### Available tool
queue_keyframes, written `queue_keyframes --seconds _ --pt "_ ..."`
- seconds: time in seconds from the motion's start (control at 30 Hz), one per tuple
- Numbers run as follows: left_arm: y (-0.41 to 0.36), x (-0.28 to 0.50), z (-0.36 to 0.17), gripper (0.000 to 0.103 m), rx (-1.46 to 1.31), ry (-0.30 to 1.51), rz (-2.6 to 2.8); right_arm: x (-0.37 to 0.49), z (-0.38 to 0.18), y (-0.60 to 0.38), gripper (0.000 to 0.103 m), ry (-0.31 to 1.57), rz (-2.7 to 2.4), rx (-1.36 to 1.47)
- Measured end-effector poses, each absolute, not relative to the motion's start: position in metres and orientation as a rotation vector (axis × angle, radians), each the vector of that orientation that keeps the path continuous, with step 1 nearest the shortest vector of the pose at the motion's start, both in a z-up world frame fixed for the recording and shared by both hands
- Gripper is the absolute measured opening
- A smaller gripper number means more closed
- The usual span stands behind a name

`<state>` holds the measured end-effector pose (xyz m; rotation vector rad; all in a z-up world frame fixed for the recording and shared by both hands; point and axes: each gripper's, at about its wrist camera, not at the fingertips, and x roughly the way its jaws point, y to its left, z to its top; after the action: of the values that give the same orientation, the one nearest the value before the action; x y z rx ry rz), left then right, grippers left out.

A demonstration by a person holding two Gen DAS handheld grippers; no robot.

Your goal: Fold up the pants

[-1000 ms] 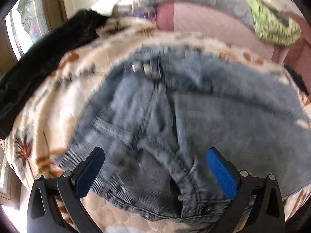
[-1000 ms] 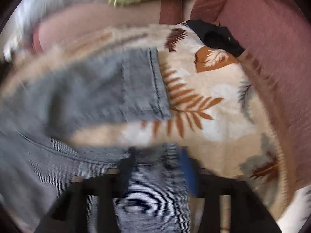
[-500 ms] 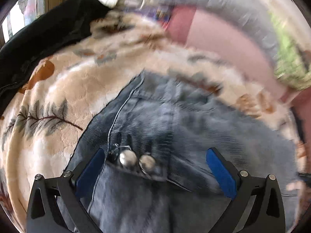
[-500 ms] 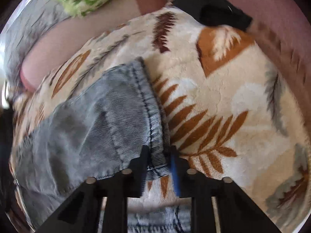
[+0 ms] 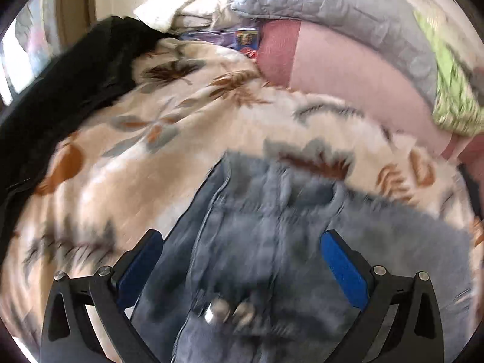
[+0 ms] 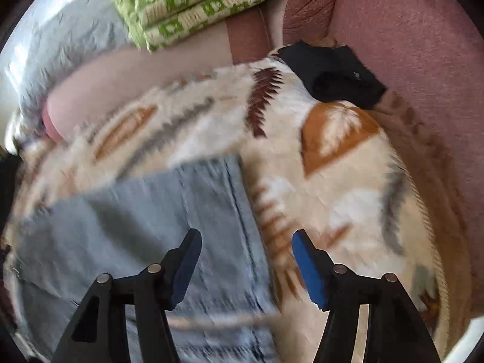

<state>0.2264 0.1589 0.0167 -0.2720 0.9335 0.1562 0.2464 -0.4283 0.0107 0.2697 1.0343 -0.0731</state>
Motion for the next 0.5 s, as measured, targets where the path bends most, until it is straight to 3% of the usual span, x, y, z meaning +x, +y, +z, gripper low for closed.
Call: queue_keyframes --seconds 0.13,0.2,0.33,0.5 --pt "0.167 0.264 0.014 0.102 -0.349 0.961 0.112 0.283 -0.002 -0.436 0.066 1.071 -0.036 0.380" --pt "0.170 0.286 0.007 0.097 -0.346 1.000 0.107 0.298 -0.007 -0.437 0.066 1.081 -0.024 0.403" --pt "0.186 0.314 -0.016 0.070 -0.398 1.079 0.115 0.320 -0.016 -0.437 0.066 1.100 -0.005 0.373" --pt "0.189 0.327 -0.028 0.068 -0.383 1.095 0.102 0.334 -0.028 -0.439 0.066 1.116 0.006 0.362"
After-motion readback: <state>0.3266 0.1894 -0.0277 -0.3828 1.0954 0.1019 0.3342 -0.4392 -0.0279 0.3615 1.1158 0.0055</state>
